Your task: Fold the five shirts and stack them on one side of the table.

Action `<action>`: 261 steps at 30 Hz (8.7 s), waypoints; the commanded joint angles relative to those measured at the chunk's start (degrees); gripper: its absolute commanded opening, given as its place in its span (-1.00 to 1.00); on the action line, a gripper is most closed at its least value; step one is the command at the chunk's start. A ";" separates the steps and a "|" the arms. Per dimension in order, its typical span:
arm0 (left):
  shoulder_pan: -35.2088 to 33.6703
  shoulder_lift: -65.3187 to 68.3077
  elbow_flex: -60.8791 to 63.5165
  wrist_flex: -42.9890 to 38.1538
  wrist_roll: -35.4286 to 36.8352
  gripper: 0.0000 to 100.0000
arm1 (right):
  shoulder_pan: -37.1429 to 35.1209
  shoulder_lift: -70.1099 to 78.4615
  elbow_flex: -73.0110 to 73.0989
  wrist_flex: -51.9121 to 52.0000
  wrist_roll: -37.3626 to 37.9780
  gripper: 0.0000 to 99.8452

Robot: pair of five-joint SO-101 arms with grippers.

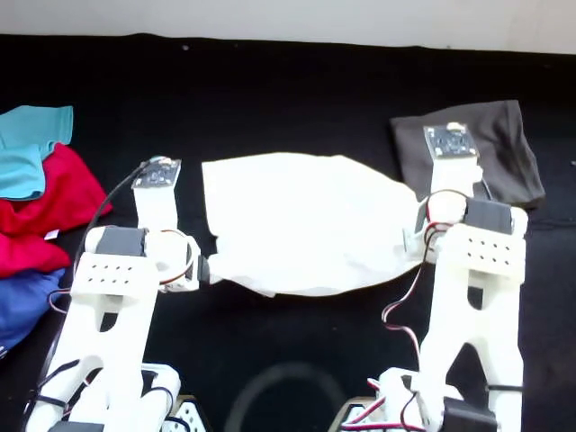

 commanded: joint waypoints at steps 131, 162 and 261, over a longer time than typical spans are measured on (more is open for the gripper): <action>21.85 12.35 10.68 -11.60 -2.55 -0.63 | -0.48 -4.62 5.85 -0.04 0.00 -0.99; 4.09 -9.63 -14.11 -0.79 -12.66 -0.98 | -0.57 -12.79 1.98 -8.92 -0.09 -0.99; -6.90 -6.20 -32.84 -11.52 -20.84 -0.98 | -4.62 15.34 -57.10 -21.85 4.04 -0.99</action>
